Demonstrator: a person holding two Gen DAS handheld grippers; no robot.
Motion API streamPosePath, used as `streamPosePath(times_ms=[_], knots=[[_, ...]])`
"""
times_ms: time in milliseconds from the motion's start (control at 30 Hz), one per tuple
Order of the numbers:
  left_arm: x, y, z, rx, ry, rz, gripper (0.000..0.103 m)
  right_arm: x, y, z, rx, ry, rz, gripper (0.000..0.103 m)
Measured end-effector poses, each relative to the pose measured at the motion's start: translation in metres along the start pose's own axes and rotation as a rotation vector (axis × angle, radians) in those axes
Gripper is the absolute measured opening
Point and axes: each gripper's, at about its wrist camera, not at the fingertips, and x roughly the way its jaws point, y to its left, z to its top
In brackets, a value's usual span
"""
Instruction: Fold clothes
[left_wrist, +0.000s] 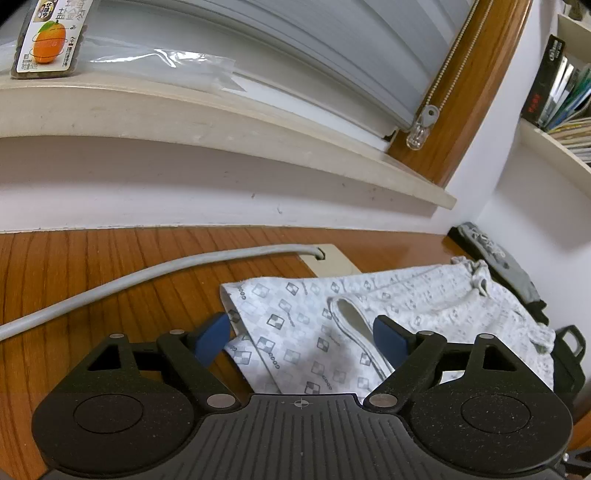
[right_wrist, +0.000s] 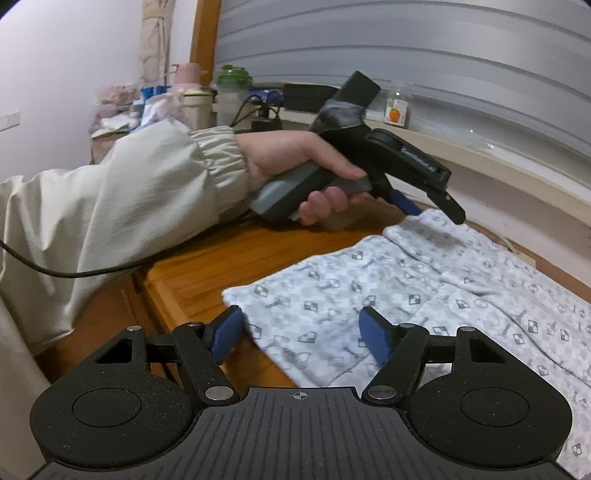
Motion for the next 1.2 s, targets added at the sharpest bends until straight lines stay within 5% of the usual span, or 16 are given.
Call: streamPosePath(times_ms=[233, 333, 467, 500, 667, 867, 1100, 1200], knots=[[0.000, 0.000, 0.000, -0.013, -0.005, -0.005, 0.085, 0.003, -0.005, -0.004, -0.008, -0.021, -0.015, 0.036], [0.005, -0.013, 0.001, 0.055, 0.013, 0.057, 0.074, 0.005, -0.004, -0.004, -0.034, -0.019, -0.036, 0.025], [0.011, -0.027, -0.001, 0.138, 0.029, 0.166, 0.035, 0.007, 0.000, -0.004, -0.069, -0.020, -0.058, 0.017], [0.011, -0.029, -0.001, 0.143, 0.033, 0.173, 0.011, 0.008, 0.001, -0.004, -0.076, -0.021, -0.062, 0.016], [0.009, -0.034, -0.005, 0.160, 0.020, 0.197, 0.008, 0.009, 0.002, -0.006, -0.107, -0.047, -0.072, 0.014], [-0.008, -0.056, 0.018, 0.143, -0.080, 0.172, 0.007, -0.014, -0.021, 0.006, -0.069, -0.179, -0.126, 0.013], [0.005, -0.135, 0.071, 0.232, -0.142, 0.120, 0.007, -0.050, -0.063, 0.016, -0.013, -0.312, -0.268, 0.013], [0.035, -0.186, 0.099, 0.287, -0.149, 0.088, 0.007, -0.099, -0.099, 0.004, 0.025, -0.355, -0.363, 0.013]])
